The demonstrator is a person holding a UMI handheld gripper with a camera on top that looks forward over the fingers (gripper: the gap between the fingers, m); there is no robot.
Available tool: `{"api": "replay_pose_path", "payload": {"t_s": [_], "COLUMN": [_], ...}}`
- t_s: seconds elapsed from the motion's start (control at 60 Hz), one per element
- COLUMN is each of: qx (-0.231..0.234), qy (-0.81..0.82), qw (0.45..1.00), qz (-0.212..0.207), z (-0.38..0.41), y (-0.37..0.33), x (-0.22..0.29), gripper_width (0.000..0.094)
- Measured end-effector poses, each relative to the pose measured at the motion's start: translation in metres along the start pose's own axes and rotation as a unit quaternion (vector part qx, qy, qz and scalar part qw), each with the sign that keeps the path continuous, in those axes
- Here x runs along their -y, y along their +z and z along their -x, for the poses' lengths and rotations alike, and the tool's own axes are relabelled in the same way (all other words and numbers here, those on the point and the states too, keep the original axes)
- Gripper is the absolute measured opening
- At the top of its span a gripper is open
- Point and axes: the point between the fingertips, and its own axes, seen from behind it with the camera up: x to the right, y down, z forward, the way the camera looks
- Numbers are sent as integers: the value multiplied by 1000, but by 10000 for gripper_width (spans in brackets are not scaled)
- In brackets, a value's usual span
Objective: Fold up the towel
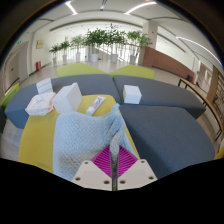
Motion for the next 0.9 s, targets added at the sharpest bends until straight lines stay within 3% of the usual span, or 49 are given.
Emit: {"api": "replay_pose_path", "payload": {"t_s": [0.1,0.15,0.167,0.183,0.233,0.283,0.333,0.483,0.65,0.9], "qx": [8,10,11,11,0,-5,-5,8,54,93], "qy": [30,49,53,56,53,35,16,-18,1,-41], "qw": [1000,999,998,998,998,999,1000,999,996,989], "qz": [4,7,10,13,19,9,-7,-42,-74,-109], "z": [1,1,0,-1,-7,-13,-17,-12,27,67], "y": [-6,-14,-17,-21,-36,-55,-80,-163,-247,-323], "x": [5,9,9,10,14,23,31,39,28,24], "gripper_width": [56,139,201,339,638,876,833,837,834,839]}}
